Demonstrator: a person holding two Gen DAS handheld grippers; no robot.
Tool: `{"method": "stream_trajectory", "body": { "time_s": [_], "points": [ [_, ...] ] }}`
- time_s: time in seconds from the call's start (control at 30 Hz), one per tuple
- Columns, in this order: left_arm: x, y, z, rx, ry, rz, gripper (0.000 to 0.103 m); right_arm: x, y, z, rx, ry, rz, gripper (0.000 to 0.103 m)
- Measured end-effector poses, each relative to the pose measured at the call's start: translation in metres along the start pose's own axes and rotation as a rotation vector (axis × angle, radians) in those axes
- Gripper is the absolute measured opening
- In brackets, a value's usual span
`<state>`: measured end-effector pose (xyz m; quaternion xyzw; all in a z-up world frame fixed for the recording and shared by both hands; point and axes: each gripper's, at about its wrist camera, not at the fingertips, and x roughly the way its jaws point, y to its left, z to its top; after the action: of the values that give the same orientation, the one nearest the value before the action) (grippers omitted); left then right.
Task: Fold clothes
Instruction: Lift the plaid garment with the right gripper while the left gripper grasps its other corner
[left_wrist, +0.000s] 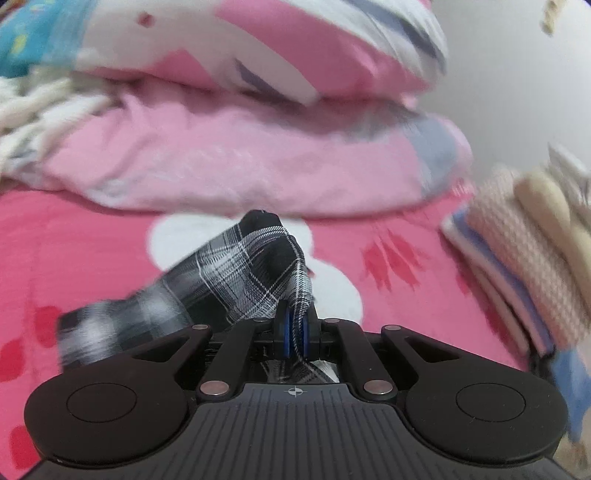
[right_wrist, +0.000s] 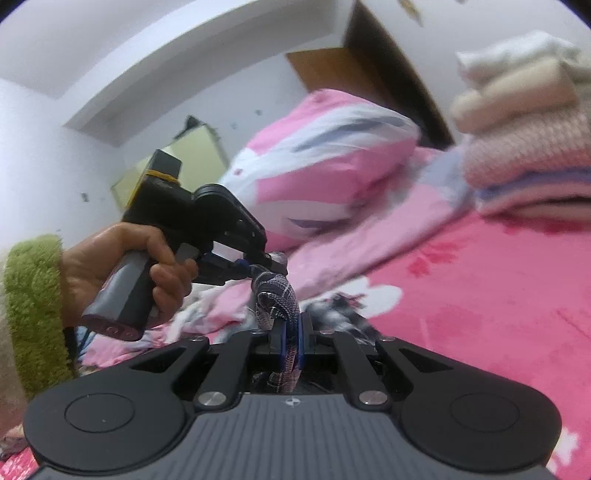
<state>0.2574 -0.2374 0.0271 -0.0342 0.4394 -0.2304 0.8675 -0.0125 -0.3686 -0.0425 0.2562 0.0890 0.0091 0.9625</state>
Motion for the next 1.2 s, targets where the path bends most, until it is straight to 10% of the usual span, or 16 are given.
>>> {"method": "stream_trajectory", "body": {
  "time_s": [0.3, 0.6, 0.8, 0.93, 1.2],
  "points": [
    [-0.034, 0.056, -0.026, -0.172, -0.100, -0.171, 0.036, 0.016, -0.065, -0.026, 0.312, 0.078, -0.009, 0.005],
    [-0.132, 0.118, -0.081, -0.282, -0.093, -0.100, 0.044, 0.002, -0.091, -0.013, 0.399, 0.101, 0.009, 0.009],
    [-0.132, 0.159, -0.123, -0.375, 0.009, -0.149, 0.063, -0.012, -0.102, 0.019, 0.341, 0.097, -0.007, 0.039],
    [-0.105, 0.168, -0.136, -0.443, 0.080, -0.277, 0.072, 0.043, -0.104, 0.049, 0.280, 0.345, 0.157, 0.067],
    [-0.050, 0.169, -0.148, -0.441, 0.179, -0.441, 0.073, 0.139, -0.100, 0.053, 0.156, 0.772, 0.188, 0.071]
  ]
}}
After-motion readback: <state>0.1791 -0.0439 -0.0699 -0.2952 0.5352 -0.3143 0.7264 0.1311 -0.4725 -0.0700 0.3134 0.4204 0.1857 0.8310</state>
